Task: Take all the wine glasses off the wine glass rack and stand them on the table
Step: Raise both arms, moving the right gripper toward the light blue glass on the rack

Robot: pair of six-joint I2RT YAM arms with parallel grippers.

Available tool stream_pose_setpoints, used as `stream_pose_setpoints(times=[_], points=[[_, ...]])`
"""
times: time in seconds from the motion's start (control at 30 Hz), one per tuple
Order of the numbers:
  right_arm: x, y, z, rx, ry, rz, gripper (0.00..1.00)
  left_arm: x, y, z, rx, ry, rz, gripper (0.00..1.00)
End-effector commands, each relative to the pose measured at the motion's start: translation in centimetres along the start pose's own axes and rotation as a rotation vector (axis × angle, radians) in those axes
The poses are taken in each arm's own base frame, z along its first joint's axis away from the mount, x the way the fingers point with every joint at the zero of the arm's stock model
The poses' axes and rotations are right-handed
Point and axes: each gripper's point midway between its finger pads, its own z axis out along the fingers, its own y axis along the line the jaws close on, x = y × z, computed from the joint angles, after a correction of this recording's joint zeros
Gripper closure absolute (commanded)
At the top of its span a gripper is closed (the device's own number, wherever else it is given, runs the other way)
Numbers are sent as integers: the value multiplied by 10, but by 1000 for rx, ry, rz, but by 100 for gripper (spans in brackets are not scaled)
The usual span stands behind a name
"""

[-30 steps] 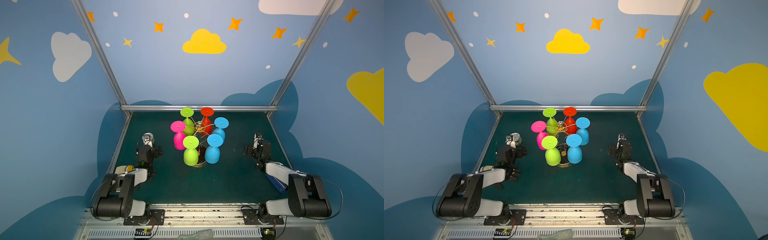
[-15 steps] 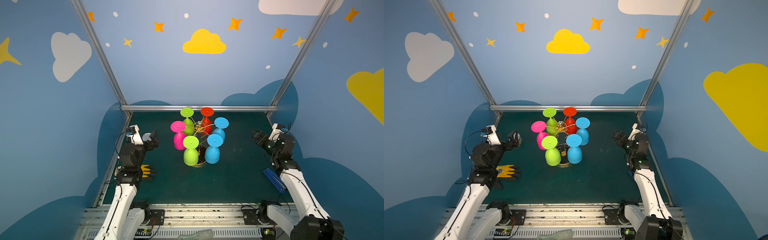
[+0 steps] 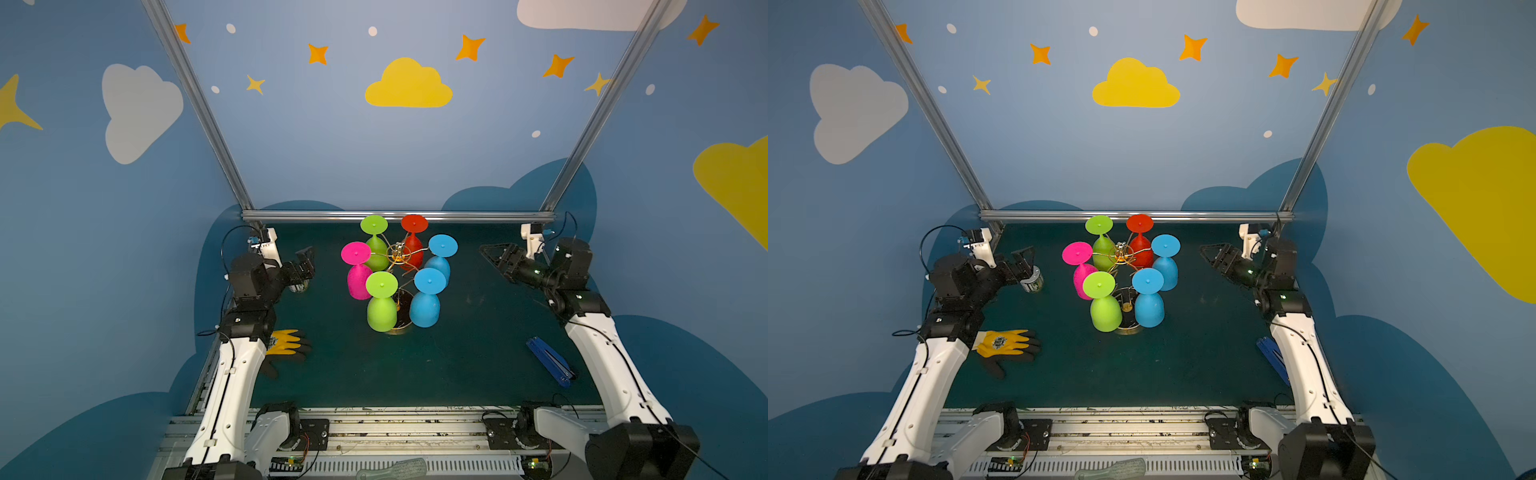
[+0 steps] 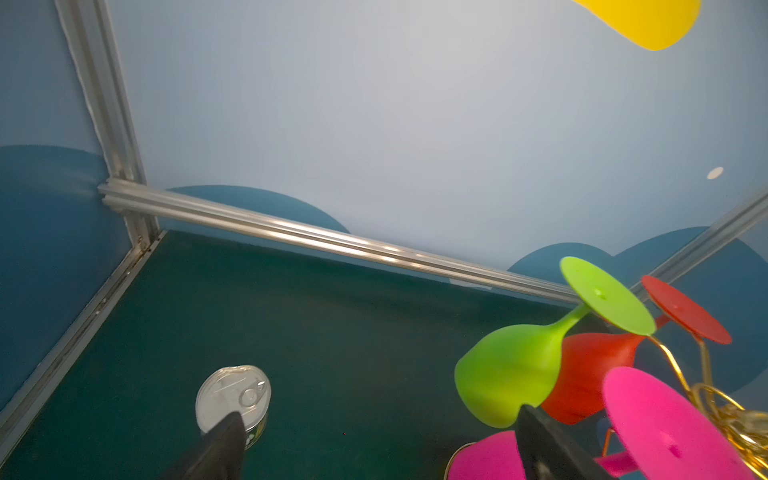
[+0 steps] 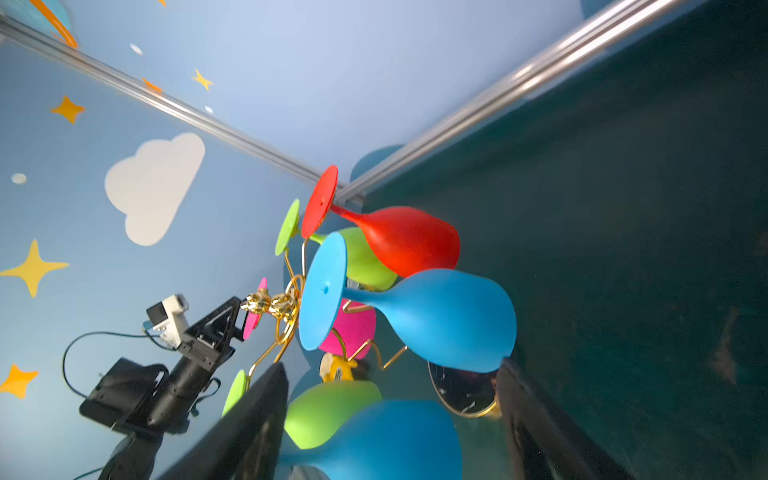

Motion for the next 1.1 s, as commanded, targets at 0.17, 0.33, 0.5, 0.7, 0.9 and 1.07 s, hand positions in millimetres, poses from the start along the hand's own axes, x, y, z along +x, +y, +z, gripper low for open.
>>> stream_pose_setpoints(times=[0.17,0.33,0.5,0.7,0.9,1.07], points=[[10,32,30,-79,101,7,25,-13,2,-13,-2,-59,0,0],[7,41,44,-128,117,25,31,-9,-2,-12,29,-57,-34,0],[10,43,58,-141,150,40,40,-10,-3,-14,35,-65,-44,0],[10,45,66,-157,158,53,53,-9,0,-14,20,-63,-45,0],[9,44,66,-152,154,56,64,-8,1,-14,16,-63,-50,0],[8,42,65,-150,150,63,69,-9,4,-14,-2,-66,-51,0]])
